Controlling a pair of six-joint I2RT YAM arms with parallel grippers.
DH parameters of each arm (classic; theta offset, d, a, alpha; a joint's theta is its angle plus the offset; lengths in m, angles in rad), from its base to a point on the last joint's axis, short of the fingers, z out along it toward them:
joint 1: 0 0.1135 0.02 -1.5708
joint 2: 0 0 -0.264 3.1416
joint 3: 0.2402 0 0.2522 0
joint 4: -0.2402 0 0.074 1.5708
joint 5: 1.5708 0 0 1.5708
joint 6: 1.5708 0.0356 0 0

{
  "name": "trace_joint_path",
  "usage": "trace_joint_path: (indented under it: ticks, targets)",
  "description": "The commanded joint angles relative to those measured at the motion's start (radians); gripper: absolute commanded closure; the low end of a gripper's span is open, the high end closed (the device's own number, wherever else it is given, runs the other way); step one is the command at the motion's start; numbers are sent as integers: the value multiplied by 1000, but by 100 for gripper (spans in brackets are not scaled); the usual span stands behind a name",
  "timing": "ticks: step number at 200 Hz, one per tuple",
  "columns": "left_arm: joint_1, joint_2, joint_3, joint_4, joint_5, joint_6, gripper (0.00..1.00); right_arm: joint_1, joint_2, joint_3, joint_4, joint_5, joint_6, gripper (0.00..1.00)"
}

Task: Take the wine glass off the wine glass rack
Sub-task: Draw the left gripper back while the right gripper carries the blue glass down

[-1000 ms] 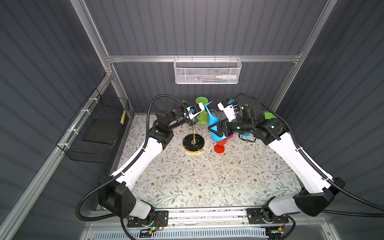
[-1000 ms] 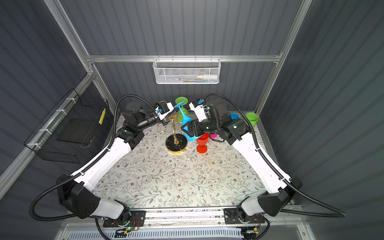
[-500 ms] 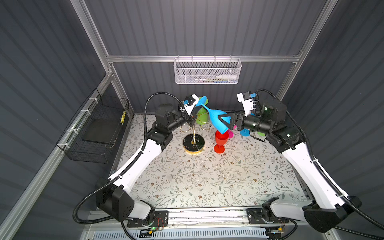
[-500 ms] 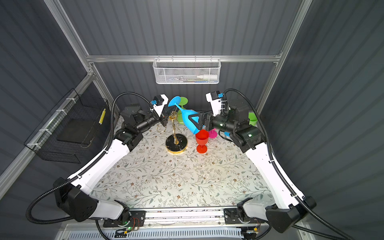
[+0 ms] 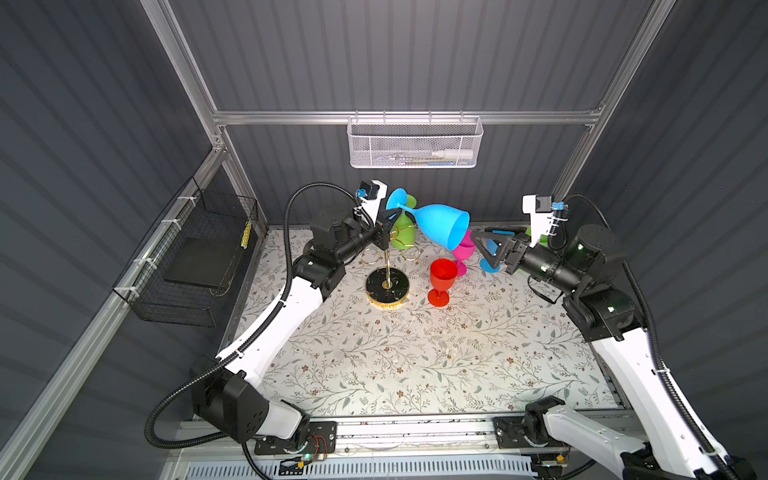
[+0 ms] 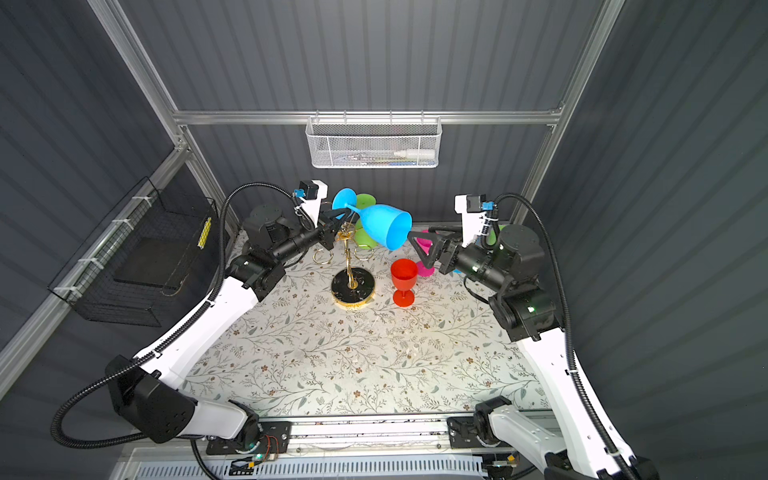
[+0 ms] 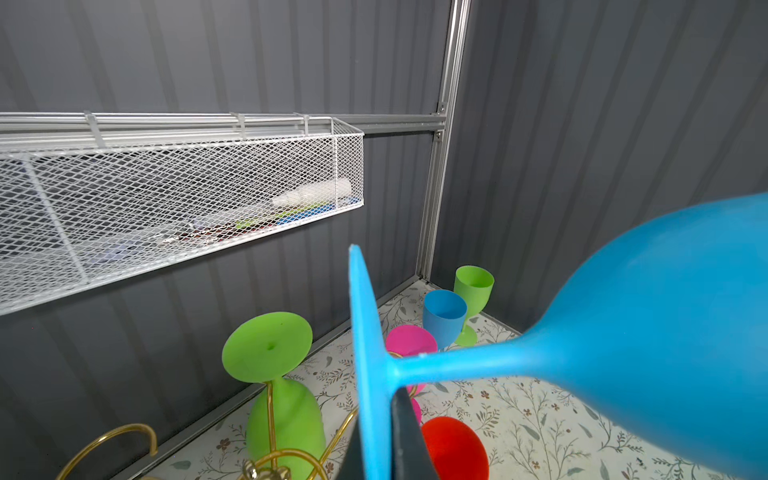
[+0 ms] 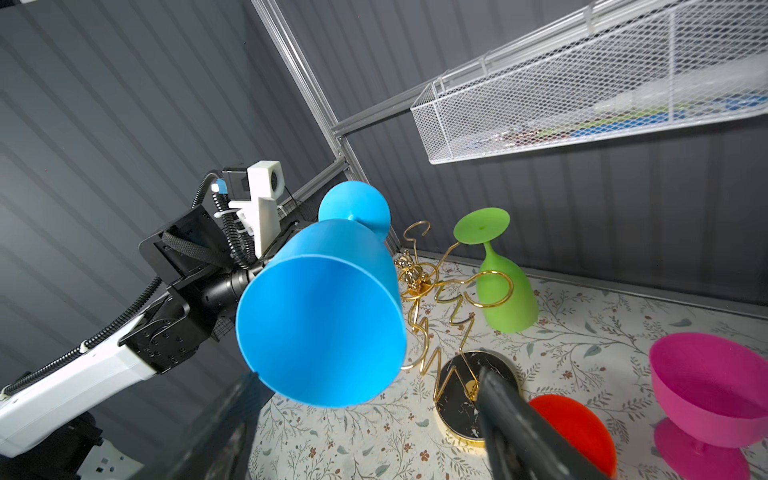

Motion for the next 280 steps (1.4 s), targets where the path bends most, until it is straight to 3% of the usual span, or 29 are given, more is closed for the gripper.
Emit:
trace_joint_path:
  ticks: [1,85,126,145,172,179,193,231,258,280]
  targets:
    - [1,5,30,23,12,-52,100,-1,6,-24,26,35,9,23]
    - [1,5,21,24,12,-61,100,96,157,6,131,101,62,44]
    - [1,1,16,29,4,-55,100,130,226,45,158,107,81,78]
    - [1,-1,-19,29,0,-47,100,137,237,50,173,105,97,100]
    - [1,-11,-35,30,-19,-35,100,139,238,50,175,115,103,100]
    - [1,-18,-40,30,-35,-32,92,140,232,50,170,124,99,100]
    - [1,-33,-54,29,-76,-25,67,137,209,48,157,154,84,100]
    - [6,-94,-104,42,-202,-8,18,79,100,61,37,231,19,100]
    - [41,-138,-162,88,-247,-18,8,78,14,117,-149,308,-111,100]
    - [138,-160,-208,129,-248,-123,6,100,-15,184,-349,334,-219,100]
